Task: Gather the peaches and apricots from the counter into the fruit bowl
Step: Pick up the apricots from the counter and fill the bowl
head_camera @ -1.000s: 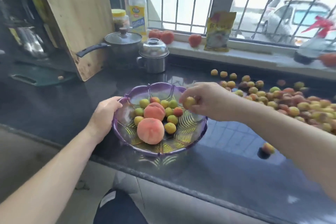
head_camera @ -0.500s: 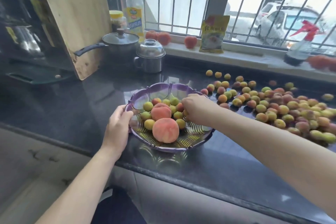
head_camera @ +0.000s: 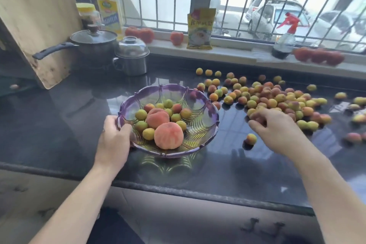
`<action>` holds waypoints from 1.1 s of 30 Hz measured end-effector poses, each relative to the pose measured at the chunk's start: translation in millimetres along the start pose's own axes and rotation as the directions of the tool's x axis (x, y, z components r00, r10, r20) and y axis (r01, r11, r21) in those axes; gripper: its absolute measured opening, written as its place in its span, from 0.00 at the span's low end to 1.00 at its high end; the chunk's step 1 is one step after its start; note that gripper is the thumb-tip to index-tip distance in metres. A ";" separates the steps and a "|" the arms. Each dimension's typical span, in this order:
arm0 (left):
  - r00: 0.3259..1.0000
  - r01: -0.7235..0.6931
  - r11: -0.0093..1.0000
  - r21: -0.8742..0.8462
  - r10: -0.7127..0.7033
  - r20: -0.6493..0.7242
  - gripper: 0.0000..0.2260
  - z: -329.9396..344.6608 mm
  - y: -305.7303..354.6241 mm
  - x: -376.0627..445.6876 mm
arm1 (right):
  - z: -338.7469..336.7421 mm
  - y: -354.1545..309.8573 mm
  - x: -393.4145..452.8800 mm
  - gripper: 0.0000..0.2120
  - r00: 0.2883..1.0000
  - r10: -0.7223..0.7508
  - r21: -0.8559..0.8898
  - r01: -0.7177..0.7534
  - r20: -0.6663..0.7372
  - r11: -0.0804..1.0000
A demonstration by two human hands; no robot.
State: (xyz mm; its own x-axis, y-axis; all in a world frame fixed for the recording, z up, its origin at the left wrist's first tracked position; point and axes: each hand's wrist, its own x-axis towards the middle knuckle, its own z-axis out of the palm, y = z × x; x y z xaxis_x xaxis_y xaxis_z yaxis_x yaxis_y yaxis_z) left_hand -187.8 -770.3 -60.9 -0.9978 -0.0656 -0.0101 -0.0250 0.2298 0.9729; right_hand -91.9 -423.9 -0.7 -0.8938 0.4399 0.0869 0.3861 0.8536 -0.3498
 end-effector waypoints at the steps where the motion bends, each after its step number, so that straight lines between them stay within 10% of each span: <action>1: 1.000 -0.002 1.000 -0.003 0.002 0.015 0.07 7.4 3.1 -2.9 | 8.4 9.6 -3.1 0.15 0.995 0.015 -0.091 -0.006 0.096 0.996; 6: 1.000 -0.009 0.998 -0.066 0.008 -0.014 0.10 20.9 -5.1 2.1 | 36.4 25.5 -2.2 0.13 0.988 -0.045 -0.092 0.058 0.145 0.994; 11: 0.999 -0.036 0.994 -0.102 0.035 -0.005 0.10 21.1 -7.7 2.2 | -9.7 -18.1 13.4 0.09 0.988 -0.074 0.409 0.125 -0.138 0.904; 15: 0.999 -0.051 0.991 -0.125 0.049 -0.024 0.14 21.7 -7.6 1.3 | -16.3 -86.9 32.3 0.08 0.906 -0.412 0.113 0.401 0.100 0.909; 19: 0.998 -0.053 0.991 -0.125 0.051 -0.019 0.17 20.6 -6.8 -1.2 | 23.5 -114.8 46.0 0.15 0.810 -0.404 -0.245 0.532 0.424 0.811; 25: 0.997 -0.076 0.991 -0.112 0.075 -0.012 0.18 20.4 -9.1 -0.8 | 37.8 -120.1 48.9 0.12 0.801 -0.474 -0.414 0.595 0.365 0.689; 30: 0.997 -0.076 0.991 -0.106 0.078 0.014 0.21 20.5 -5.2 -4.8 | 37.1 -116.2 45.0 0.09 0.857 -0.385 -0.234 0.475 0.342 0.849; 33: 0.995 -0.085 0.988 -0.127 0.091 0.043 0.27 24.7 -3.7 -4.7 | 22.5 -94.2 37.9 0.08 0.909 -0.411 -0.145 0.417 0.070 0.897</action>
State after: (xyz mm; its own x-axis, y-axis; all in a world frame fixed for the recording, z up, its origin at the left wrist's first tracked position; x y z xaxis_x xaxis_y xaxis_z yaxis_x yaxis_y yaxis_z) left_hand -184.5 -746.8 -70.2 -0.9977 -0.0022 0.0684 0.0677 0.1089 0.9917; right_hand -167.2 -493.9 14.6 -0.9871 0.0292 0.1577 0.0066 0.9898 -0.1421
